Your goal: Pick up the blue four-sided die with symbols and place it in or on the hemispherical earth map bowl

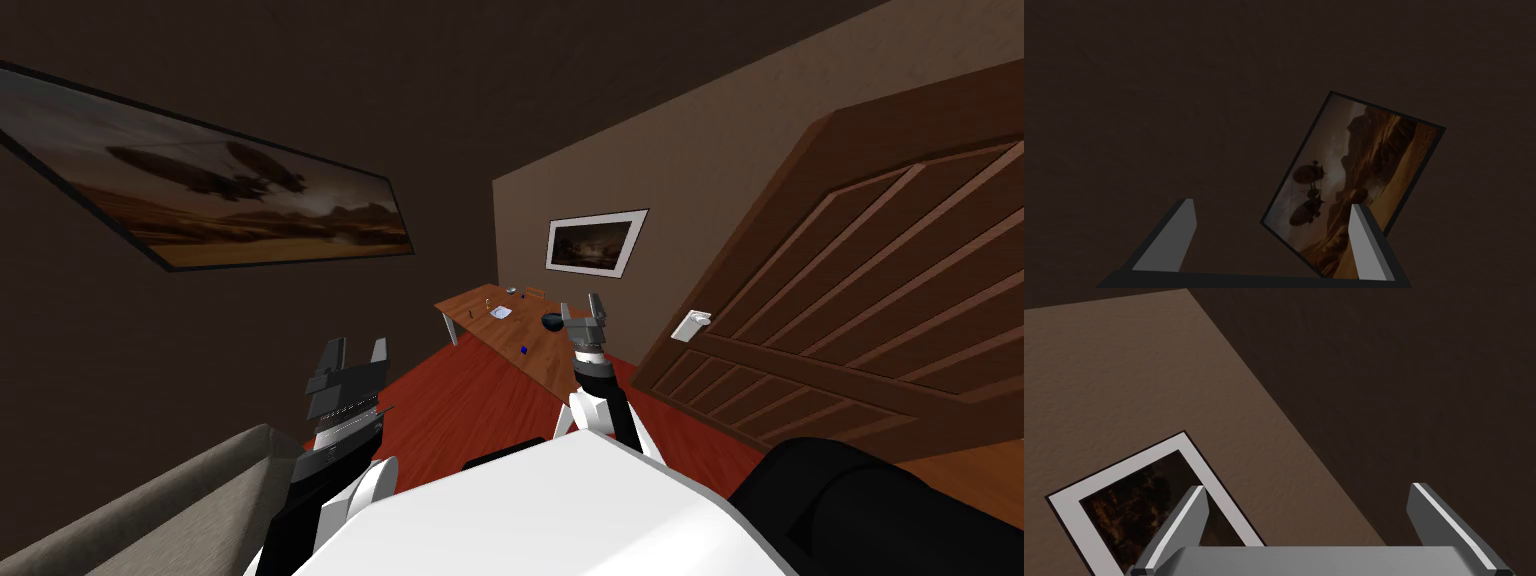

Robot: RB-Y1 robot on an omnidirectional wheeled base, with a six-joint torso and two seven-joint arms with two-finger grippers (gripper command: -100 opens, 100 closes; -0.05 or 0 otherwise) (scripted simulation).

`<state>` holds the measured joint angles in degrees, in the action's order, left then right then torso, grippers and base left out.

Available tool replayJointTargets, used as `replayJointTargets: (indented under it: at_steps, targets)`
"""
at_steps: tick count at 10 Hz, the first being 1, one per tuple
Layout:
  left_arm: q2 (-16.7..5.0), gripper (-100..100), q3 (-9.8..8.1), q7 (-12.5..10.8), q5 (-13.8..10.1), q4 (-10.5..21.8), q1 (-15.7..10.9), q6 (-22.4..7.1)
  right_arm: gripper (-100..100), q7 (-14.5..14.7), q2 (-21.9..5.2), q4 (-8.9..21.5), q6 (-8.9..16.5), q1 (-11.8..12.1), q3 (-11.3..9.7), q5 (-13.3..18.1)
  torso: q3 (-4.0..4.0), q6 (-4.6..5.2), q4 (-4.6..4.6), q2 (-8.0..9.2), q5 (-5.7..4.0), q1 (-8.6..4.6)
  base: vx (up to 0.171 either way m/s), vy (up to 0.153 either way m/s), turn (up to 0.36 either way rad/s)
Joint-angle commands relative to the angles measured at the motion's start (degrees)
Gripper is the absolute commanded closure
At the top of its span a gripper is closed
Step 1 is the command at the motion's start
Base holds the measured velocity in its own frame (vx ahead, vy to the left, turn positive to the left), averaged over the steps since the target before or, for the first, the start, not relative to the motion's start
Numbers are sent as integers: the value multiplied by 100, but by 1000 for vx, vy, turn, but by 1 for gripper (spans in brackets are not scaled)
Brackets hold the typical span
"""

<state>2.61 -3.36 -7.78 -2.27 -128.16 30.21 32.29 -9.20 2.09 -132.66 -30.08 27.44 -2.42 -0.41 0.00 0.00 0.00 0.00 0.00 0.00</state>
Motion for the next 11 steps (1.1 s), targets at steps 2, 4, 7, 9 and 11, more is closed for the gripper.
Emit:
replayJointTargets:
  at_steps: [2,4,7,9,11]
  targets:
    - [0,0,0,0,0,0,0,0,-100,-139,-399,194,154,-193,-23,-93,2,1,1,5,2,14,-22,66,-76]
    - [1,0,1,0,0,0,0,0,-100,-290,-636,399,323,-393,-42,-196,6,0,2,11,8,35,-35,102,-68]
    - [1,0,1,0,0,0,0,0,-100,-606,-912,819,682,-786,-68,-415,7,0,2,12,10,45,-39,120,-105]
    - [1,0,1,0,0,0,0,0,-100,-870,-1049,1151,985,-1094,-77,-601,6,0,2,10,12,55,-39,151,-126]
    - [1,0,1,0,0,0,0,0,-100,-1169,-1155,1548,1296,-1425,-72,-816,6,-1,2,11,14,59,-42,141,-132]
